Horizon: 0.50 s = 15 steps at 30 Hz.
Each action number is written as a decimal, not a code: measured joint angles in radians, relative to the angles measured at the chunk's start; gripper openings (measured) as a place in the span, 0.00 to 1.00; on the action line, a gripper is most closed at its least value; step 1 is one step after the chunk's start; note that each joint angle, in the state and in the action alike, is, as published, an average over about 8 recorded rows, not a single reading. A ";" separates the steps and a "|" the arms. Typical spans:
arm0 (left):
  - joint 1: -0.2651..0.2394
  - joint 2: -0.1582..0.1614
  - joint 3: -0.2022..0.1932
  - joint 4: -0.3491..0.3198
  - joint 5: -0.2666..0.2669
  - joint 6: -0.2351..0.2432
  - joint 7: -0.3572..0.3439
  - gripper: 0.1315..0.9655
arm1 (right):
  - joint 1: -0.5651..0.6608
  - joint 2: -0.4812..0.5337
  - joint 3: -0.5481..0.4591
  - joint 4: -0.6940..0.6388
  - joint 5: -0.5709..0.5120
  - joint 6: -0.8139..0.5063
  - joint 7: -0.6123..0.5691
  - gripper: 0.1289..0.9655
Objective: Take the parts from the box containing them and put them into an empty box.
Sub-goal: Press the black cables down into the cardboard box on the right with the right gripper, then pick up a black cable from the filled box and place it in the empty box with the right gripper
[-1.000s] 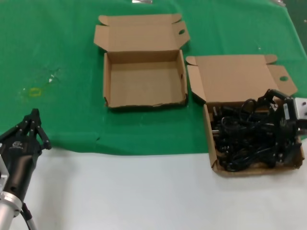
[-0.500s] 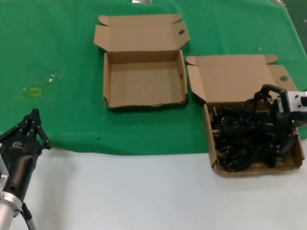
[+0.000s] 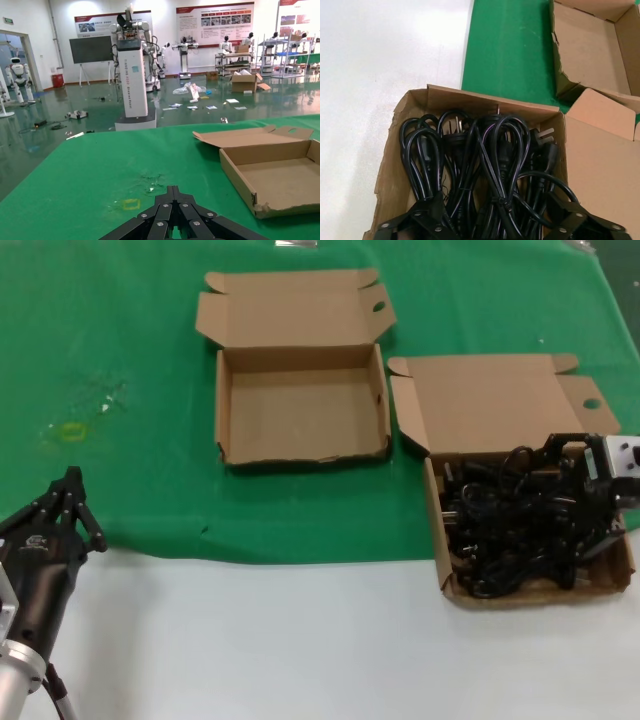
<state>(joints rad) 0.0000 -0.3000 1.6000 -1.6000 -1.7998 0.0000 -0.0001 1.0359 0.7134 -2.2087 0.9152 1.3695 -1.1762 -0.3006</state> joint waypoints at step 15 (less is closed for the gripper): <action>0.000 0.000 0.000 0.000 0.000 0.000 0.000 0.01 | -0.025 0.005 0.032 0.018 -0.021 -0.011 0.012 0.50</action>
<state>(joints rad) 0.0000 -0.3000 1.6000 -1.6000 -1.7998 0.0000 -0.0001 1.0114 0.7182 -2.1765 0.9337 1.3484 -1.1871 -0.2888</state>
